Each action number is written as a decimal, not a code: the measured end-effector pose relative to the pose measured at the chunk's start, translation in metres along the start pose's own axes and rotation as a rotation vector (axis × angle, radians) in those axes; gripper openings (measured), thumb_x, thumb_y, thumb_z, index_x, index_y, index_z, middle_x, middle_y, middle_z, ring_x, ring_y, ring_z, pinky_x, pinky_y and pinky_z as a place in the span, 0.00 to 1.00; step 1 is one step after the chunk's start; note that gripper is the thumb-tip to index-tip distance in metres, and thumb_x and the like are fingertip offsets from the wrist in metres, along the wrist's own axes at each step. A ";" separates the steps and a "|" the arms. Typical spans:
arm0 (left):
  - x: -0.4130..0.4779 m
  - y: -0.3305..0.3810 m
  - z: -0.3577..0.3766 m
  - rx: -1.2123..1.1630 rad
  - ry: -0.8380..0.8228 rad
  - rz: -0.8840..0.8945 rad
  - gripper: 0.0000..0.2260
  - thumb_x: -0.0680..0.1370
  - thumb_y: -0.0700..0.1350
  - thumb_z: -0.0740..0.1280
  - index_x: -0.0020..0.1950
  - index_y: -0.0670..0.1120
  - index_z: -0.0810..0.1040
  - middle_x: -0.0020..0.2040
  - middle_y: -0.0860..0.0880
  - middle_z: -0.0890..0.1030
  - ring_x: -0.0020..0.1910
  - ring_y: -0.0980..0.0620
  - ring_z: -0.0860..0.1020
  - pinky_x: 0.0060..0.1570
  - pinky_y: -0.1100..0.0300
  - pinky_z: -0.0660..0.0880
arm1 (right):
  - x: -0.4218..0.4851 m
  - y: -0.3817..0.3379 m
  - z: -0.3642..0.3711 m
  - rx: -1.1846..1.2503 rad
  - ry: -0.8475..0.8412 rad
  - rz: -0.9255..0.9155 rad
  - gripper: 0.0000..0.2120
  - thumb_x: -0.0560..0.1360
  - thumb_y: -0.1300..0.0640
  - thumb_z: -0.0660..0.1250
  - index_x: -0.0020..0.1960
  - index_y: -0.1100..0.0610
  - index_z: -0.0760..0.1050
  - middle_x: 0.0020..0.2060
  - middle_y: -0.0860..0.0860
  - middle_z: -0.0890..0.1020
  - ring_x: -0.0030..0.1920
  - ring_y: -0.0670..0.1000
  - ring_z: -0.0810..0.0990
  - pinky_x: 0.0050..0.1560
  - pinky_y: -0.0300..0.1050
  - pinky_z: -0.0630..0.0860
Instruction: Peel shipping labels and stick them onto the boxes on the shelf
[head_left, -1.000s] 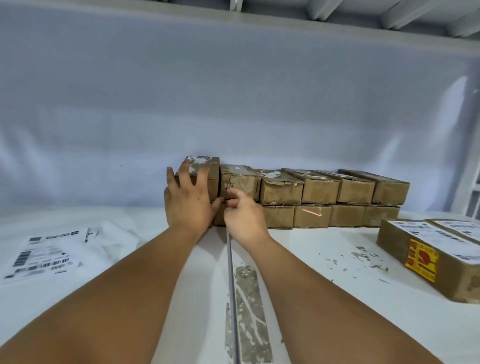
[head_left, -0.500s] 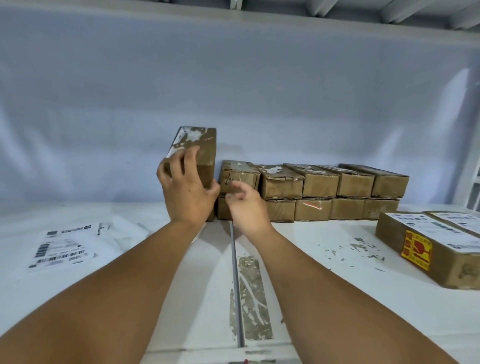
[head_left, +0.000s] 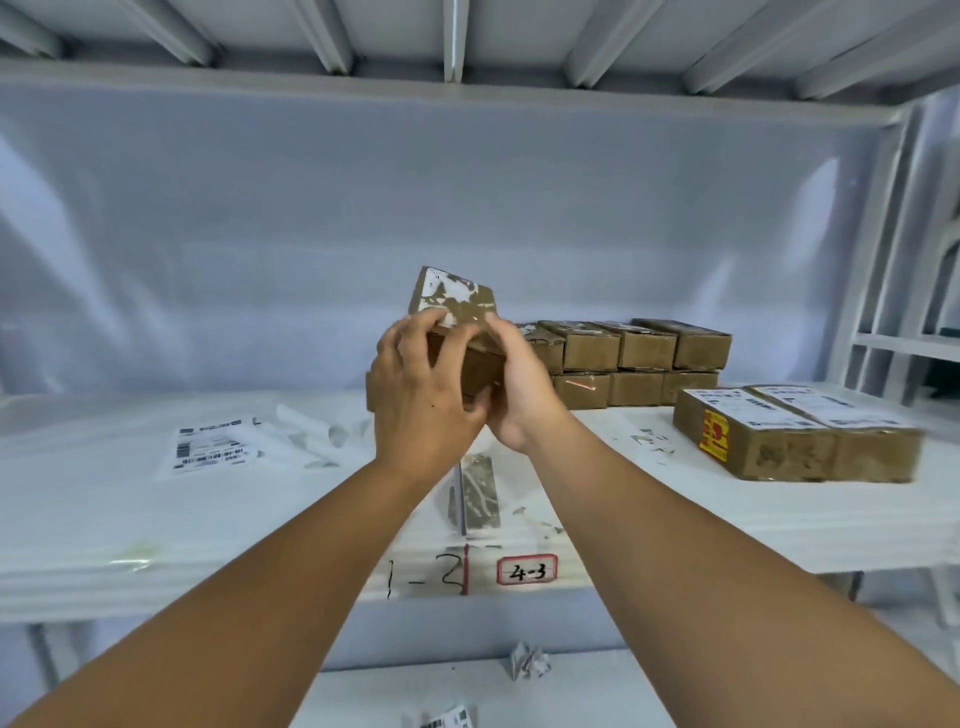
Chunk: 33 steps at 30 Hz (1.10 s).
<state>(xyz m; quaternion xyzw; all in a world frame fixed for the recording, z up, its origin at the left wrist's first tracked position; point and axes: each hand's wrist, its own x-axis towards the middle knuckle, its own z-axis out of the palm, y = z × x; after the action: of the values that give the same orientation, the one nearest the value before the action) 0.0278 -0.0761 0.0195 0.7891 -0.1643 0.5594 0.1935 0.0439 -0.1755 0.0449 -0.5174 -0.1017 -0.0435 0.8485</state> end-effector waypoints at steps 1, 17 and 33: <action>-0.005 0.006 -0.004 -0.042 -0.020 0.032 0.27 0.65 0.47 0.76 0.62 0.48 0.73 0.64 0.43 0.68 0.62 0.40 0.68 0.58 0.46 0.72 | -0.009 -0.004 -0.004 -0.025 0.040 -0.005 0.19 0.76 0.48 0.64 0.64 0.56 0.74 0.49 0.55 0.82 0.46 0.53 0.82 0.44 0.43 0.79; -0.037 0.039 -0.026 -0.462 -0.653 -0.385 0.23 0.73 0.56 0.69 0.66 0.53 0.72 0.66 0.49 0.72 0.62 0.51 0.72 0.56 0.60 0.68 | -0.087 -0.028 -0.065 -0.974 0.175 0.034 0.21 0.76 0.39 0.59 0.57 0.52 0.79 0.54 0.52 0.81 0.55 0.55 0.78 0.61 0.54 0.73; -0.026 -0.026 -0.063 0.071 -0.279 -0.158 0.07 0.74 0.38 0.65 0.50 0.45 0.81 0.56 0.46 0.75 0.56 0.42 0.71 0.34 0.55 0.69 | -0.086 -0.001 0.035 -1.591 0.005 -0.829 0.10 0.77 0.57 0.58 0.52 0.55 0.78 0.48 0.52 0.81 0.55 0.53 0.74 0.42 0.43 0.69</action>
<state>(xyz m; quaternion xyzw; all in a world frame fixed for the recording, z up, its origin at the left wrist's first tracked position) -0.0201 -0.0215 0.0102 0.8758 -0.1071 0.4331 0.1841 -0.0444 -0.1473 0.0431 -0.8741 -0.2183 -0.4053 0.1553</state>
